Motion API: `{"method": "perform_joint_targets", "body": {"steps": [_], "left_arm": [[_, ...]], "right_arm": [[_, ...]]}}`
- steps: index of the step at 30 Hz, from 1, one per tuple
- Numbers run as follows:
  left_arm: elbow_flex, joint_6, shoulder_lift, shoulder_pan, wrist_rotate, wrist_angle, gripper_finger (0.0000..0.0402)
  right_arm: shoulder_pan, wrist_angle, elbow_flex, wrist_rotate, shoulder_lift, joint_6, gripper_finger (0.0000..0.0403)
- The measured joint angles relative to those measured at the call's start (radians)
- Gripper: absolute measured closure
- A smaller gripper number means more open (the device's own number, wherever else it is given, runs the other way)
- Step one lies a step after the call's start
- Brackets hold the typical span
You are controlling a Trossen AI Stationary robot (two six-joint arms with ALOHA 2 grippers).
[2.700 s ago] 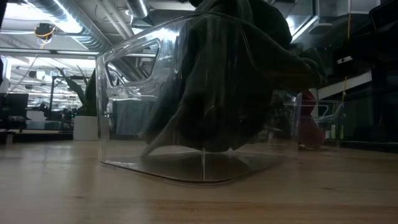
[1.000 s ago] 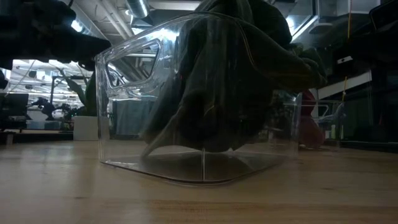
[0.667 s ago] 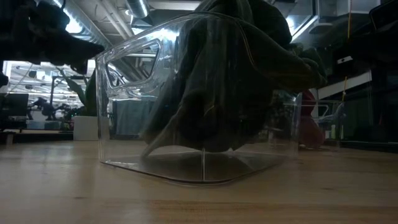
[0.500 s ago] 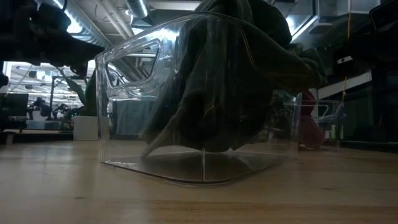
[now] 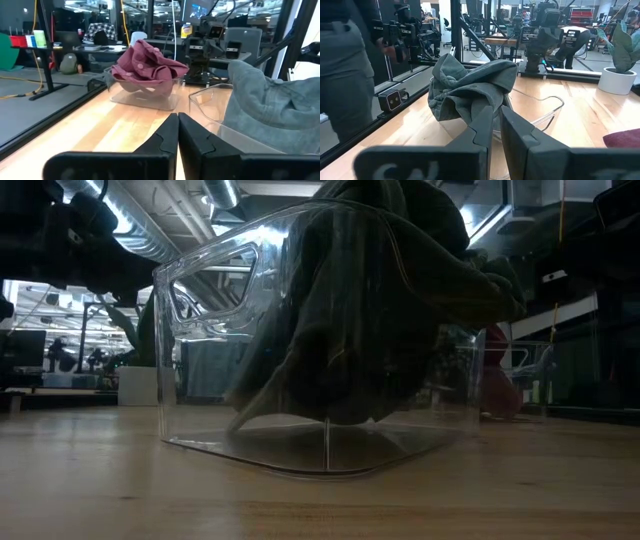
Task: Pick & Place hat
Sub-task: Return to Home Position
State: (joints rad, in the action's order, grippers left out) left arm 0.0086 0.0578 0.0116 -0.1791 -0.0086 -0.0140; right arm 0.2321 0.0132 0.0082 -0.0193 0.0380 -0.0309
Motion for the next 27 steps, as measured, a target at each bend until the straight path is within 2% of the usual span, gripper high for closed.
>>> {"method": "perform_joint_targets", "body": {"steps": [27], "left_arm": [[0.000, 0.000, 0.000, 0.000, 0.001, -0.003, 0.0398]], "right_arm": [[0.000, 0.000, 0.000, 0.000, 0.000, -0.003, 0.0366]]}}
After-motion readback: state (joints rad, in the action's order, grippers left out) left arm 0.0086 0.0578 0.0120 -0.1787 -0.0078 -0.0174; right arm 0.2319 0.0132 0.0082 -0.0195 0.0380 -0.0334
